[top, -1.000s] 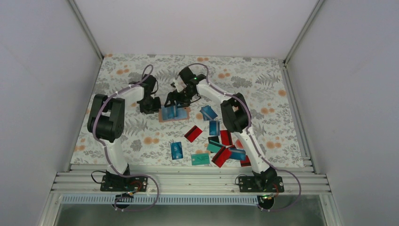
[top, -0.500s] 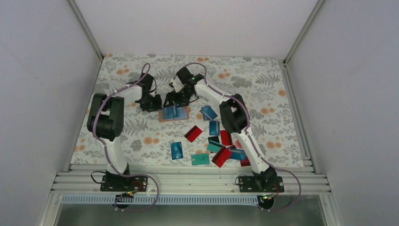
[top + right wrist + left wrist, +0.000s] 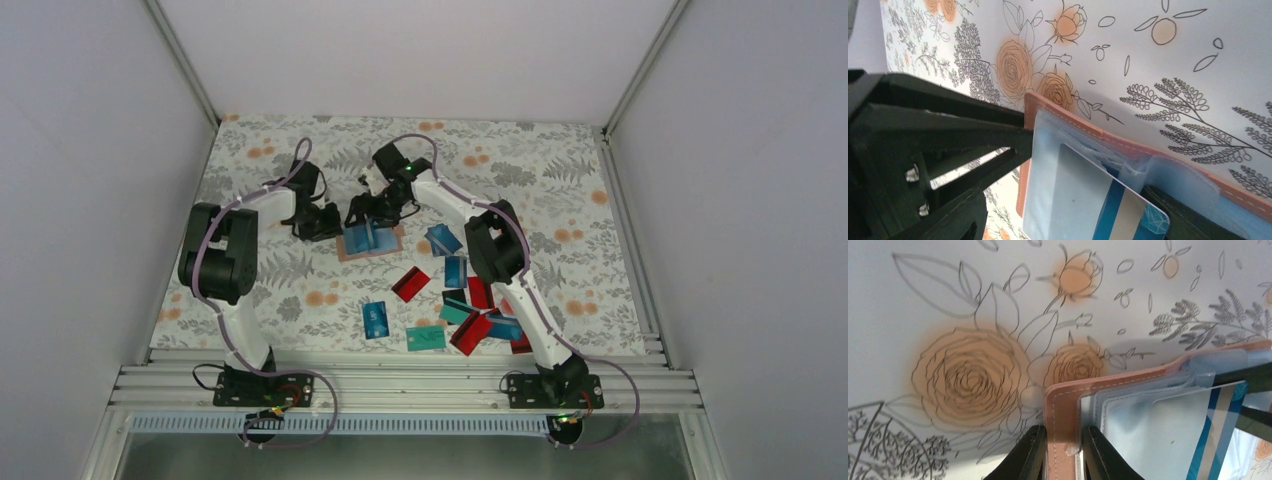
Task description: Put the credit cards into the card holder
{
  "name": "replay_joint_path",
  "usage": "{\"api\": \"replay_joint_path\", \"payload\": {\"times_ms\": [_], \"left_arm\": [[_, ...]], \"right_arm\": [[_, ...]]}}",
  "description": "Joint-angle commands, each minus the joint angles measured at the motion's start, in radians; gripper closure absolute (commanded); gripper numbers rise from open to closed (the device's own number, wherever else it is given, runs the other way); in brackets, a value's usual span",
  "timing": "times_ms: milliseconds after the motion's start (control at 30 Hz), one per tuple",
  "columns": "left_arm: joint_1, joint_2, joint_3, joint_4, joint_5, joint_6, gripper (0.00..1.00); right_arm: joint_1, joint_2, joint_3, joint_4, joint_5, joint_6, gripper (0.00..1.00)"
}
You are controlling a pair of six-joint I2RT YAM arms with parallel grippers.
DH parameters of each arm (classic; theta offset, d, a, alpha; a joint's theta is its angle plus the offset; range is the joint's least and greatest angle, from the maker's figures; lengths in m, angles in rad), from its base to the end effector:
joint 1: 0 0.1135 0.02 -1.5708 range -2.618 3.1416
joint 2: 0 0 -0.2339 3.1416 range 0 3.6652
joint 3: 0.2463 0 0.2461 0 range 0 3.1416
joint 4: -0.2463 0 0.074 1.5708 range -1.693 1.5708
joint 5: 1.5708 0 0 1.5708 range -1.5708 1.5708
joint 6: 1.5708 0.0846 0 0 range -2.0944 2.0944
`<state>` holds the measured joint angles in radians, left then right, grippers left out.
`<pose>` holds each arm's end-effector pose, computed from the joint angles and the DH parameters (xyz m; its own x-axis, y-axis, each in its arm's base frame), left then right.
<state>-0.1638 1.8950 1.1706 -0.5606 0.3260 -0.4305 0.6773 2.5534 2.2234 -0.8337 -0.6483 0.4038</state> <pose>0.3473 -0.0849 0.0741 -0.9619 -0.2417 -0.1280 -0.1737 0.9013 -0.3969 0.3700 0.3631 0.0928 -0.9275 -0.3440 -0.1462 -0.3495 0.6595 0.6655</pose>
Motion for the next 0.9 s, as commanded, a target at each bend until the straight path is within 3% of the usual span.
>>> {"api": "replay_joint_path", "payload": {"times_ms": [0, 500, 867], "left_arm": [[0.000, -0.008, -0.074, -0.079, -0.033, -0.022, 0.80], [0.001, -0.106, -0.161, -0.092, -0.081, -0.030, 0.79], [0.005, -0.107, -0.212, -0.034, -0.023, -0.017, 0.79]], "right_arm": [[0.050, 0.068, -0.033, 0.008, -0.011, 0.083, 0.23], [0.037, -0.025, -0.076, -0.067, 0.166, 0.124, 0.06], [0.070, -0.078, -0.159, -0.058, 0.173, 0.162, 0.06]]}}
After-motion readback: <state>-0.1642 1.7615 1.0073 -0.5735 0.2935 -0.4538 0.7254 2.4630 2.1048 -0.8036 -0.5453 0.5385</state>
